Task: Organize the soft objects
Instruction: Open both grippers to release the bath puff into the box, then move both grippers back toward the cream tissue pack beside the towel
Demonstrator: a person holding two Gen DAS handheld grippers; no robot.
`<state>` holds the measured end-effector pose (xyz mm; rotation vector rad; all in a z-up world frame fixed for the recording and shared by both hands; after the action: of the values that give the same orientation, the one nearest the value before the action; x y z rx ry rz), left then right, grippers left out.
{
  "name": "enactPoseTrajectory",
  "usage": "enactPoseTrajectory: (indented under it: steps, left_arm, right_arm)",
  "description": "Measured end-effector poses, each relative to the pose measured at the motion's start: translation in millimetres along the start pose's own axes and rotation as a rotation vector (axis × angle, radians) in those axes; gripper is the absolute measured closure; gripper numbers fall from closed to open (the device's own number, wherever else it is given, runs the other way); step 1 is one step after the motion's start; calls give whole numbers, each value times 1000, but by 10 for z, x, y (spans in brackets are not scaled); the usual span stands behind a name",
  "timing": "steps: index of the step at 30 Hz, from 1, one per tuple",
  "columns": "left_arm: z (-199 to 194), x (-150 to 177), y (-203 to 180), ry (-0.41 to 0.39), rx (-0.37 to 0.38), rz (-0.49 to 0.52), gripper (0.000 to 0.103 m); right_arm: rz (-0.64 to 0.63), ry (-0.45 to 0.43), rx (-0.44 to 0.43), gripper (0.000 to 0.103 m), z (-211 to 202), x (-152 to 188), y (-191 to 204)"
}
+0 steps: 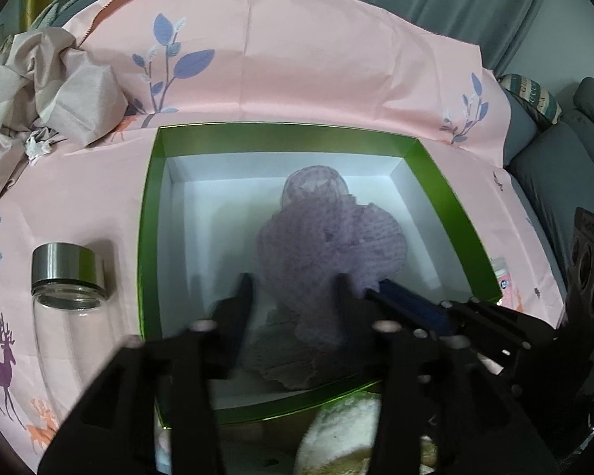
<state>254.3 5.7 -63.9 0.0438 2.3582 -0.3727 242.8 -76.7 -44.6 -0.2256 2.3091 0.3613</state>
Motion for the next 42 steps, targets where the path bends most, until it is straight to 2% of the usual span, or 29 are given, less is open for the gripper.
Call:
enactPoseTrajectory:
  steps: [1,3,5,8,10,11,13,15,21,28,36,42]
  left_arm:
    - [-7,4,15,-1,-4,-4,42]
    - [-21,12,40,1,-7,-14,39]
    - [-47,13,56,1,-14,-19,33]
    - [-129,-4,93,-15,-38,-17,18]
    - [-196,-12,95,-25,-44,-18,13]
    - [-231,-15,98,-29,-47,-19,6]
    - [-315,-11,96,-37,-46,-18,1]
    - [-385,3,82,-43,-40,-16,1]
    - [-644,92,72,-54,-43,-31,1]
    - [-1131,404,86,-79,-34,-14,1]
    - [-1665,850,232,-128,-57,-34,1]
    - [-1731,1212,260,-83,-25,-76,1]
  right_arm:
    - [2,3,11,87,-2,6,-15]
    - [9,10,23,66,-15,17,-43]
    - [22,7,31,54,-52,20,-77]
    - [40,-7,37,51,-129,17,-126]
    - [59,-24,38,50,-210,14,-169]
    - [71,-33,38,50,-255,10,-183]
    - [88,-56,34,46,-357,10,-201]
    - [101,-89,29,37,-509,18,-213]
    - [138,-139,16,31,-949,120,-237]
    - [174,-162,14,30,-1354,370,-281]
    - [202,-136,2,30,-1621,742,-245]
    - [197,-91,7,30,-1673,1050,-181]
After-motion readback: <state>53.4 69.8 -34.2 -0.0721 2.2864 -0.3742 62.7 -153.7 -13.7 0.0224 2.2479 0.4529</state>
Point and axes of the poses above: each gripper's, at about its wrist camera, not at the fingertips, and z roughly the way its jaws point, y to its left, x to its underside, the point moved 6 cm from there along z, roughly the way its jaws point, and after that the axes turned 10 degrees about -y, right-handed, at the moved point
